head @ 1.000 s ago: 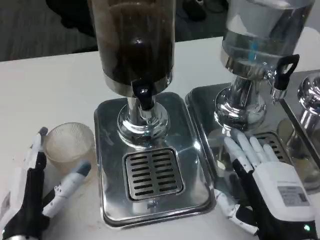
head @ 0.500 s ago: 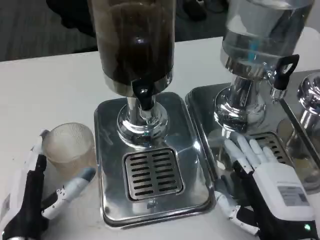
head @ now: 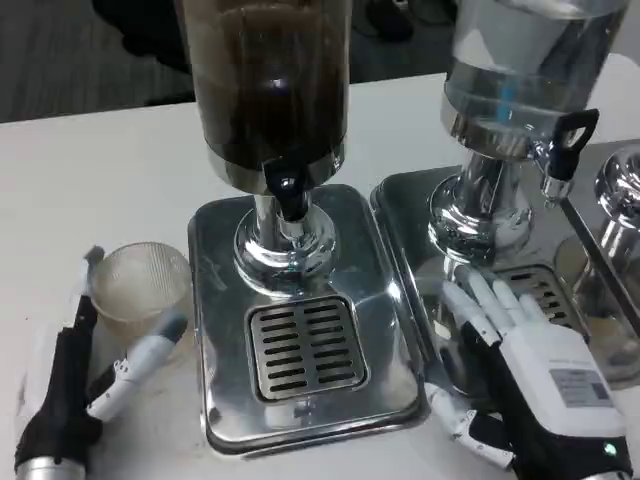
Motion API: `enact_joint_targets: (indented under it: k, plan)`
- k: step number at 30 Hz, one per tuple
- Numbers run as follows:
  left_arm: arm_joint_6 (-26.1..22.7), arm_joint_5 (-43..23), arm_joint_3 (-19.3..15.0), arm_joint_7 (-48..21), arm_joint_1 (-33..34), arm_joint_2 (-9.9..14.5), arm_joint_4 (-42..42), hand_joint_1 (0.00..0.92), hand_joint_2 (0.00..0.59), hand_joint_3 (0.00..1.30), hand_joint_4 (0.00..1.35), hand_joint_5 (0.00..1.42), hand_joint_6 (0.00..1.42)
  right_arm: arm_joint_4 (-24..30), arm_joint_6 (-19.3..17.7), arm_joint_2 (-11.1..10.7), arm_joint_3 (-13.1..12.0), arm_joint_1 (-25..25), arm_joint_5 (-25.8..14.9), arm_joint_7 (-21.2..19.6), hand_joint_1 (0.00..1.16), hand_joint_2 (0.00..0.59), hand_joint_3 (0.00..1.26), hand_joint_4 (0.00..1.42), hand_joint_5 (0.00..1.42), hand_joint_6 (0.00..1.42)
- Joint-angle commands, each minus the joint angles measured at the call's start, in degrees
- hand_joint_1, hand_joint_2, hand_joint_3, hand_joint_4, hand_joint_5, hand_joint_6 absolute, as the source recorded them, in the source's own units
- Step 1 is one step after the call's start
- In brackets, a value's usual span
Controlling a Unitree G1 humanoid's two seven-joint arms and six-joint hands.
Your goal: Grasp the cup under the faucet to collect the drink, then remove the cup.
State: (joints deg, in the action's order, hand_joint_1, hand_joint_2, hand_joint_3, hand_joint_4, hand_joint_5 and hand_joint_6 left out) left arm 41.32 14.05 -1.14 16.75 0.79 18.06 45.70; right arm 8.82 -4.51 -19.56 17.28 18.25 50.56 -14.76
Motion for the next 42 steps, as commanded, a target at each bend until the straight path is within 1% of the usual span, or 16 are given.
enact_joint_targets:
  k: [1,5,8,11,13,18,23,28,30,33,36,40,42]
  plan:
    - [2.0,1.0,0.3,0.5,0.9,0.4,2.1,0.175,0.0,0.0,0.0,0.0,0.0,1.0,1.3,0.8,0.5,0.0,1.0,0.3,0.39,0.513,0.11,0.0,0.0,0.02]
    - [2.5,1.7,0.3,1.5,0.8,0.7,2.4,0.172,0.0,0.0,0.0,0.0,0.0,1.4,1.9,1.2,0.5,0.5,1.2,0.4,0.38,0.512,0.11,0.0,0.0,0.03]
    - [2.5,3.3,0.5,2.9,1.0,1.6,3.1,0.171,0.0,0.0,0.0,0.0,0.0,1.8,2.3,1.4,1.0,0.9,1.5,0.4,0.38,0.512,0.12,0.0,0.0,0.03]
    - [0.6,8.6,1.8,7.0,1.3,3.3,1.8,0.17,0.0,0.0,0.0,0.0,0.0,1.9,2.6,1.5,1.2,1.1,1.7,0.6,0.38,0.512,0.12,0.0,0.0,0.04]
    - [0.2,9.9,2.1,8.4,1.8,3.5,1.9,0.17,0.0,0.0,0.0,0.0,0.0,1.9,2.7,1.4,1.3,1.1,1.7,0.6,0.38,0.512,0.12,0.0,0.0,0.04]
    - [1.6,7.7,1.4,8.7,3.3,3.0,4.4,0.17,0.0,0.0,0.0,0.0,0.0,1.8,3.1,1.6,1.7,1.0,1.8,0.6,0.38,0.512,0.12,0.0,0.0,0.05]
    - [3.2,4.8,0.9,7.7,5.0,2.1,8.2,0.199,0.004,0.0,0.0,0.0,0.0,1.9,3.4,1.6,1.8,1.3,1.9,0.6,0.38,0.512,0.13,0.0,0.0,0.06]
    - [4.4,3.4,1.3,6.7,6.5,1.5,10.9,0.217,0.011,0.0,0.0,0.0,0.0,2.2,3.5,1.5,1.7,1.6,1.9,0.6,0.38,0.512,0.14,0.0,0.0,0.07]
    - [4.5,3.8,1.7,6.9,7.2,1.5,11.7,0.246,0.015,0.0,0.0,0.0,0.0,2.2,3.5,1.5,1.6,1.6,1.7,0.8,0.38,0.512,0.14,0.0,0.0,0.08]
    - [4.5,4.3,2.2,6.9,8.0,1.6,12.6,0.254,0.018,0.0,0.0,0.0,0.0,2.3,3.6,1.3,1.6,1.6,1.6,0.9,0.38,0.512,0.14,0.0,0.0,0.09]
    - [4.6,4.8,2.7,7.0,8.7,2.0,13.2,0.286,0.026,0.0,0.0,0.0,0.0,2.4,3.6,1.3,1.6,1.7,1.5,1.1,0.38,0.512,0.14,0.0,0.0,0.09]
    - [4.9,4.6,2.7,7.0,9.3,2.2,13.6,0.328,0.036,0.0,0.0,0.0,0.0,2.5,3.8,1.5,1.6,2.0,1.4,1.3,0.38,0.508,0.15,0.0,0.0,0.1]
    - [4.9,4.5,2.6,6.8,9.5,2.4,13.8,0.333,0.037,0.0,0.0,0.0,0.0,2.5,3.8,1.6,1.7,2.1,1.3,1.3,0.37,0.507,0.16,0.0,0.0,0.11]
